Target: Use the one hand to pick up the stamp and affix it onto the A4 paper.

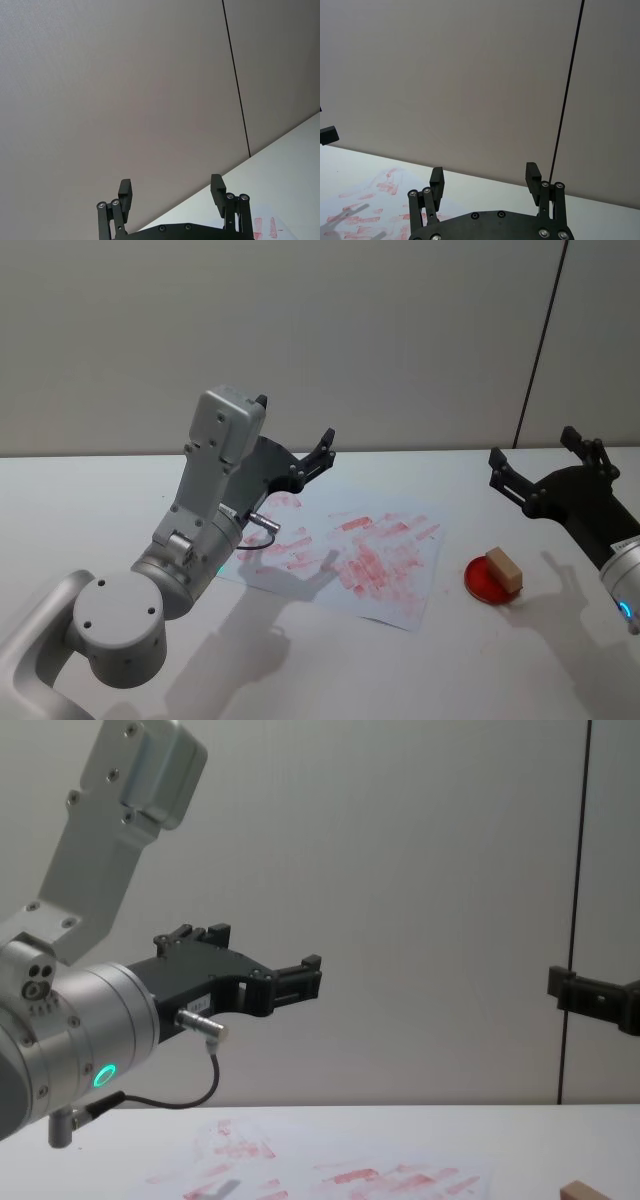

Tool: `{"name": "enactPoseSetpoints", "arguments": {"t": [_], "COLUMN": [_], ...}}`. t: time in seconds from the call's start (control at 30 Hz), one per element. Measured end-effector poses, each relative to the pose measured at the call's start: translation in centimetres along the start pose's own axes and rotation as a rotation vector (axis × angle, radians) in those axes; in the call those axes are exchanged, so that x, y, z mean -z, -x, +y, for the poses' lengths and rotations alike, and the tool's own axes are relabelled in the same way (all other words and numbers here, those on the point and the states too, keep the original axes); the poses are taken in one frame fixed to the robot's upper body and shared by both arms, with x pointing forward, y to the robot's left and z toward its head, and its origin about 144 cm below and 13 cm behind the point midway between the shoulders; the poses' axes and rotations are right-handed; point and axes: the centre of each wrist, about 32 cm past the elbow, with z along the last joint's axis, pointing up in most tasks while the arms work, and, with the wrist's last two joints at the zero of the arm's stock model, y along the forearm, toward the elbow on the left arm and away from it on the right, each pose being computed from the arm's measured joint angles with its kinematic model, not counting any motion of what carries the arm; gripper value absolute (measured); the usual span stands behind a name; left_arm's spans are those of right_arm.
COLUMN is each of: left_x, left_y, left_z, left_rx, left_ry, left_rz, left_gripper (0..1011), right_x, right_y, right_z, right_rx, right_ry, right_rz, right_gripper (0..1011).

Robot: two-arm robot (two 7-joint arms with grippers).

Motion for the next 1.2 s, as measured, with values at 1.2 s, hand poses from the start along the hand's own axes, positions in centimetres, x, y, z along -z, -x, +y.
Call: {"name": "enactPoseSetpoints", "arguments": {"t": [1.2], "left_x": [0.00], "left_y": [0.00], "left_z": [0.00], "left_rx": [0.000], "left_ry": [0.000], "left_rz": [0.000], "left_gripper": [1001], "right_x": [-0.01], "right_y": [0.02], "right_z": [0.01], "right_rx": [-0.001], "right_ry": [0.000], "right_rz": [0.000], "right_gripper": [1001]}}
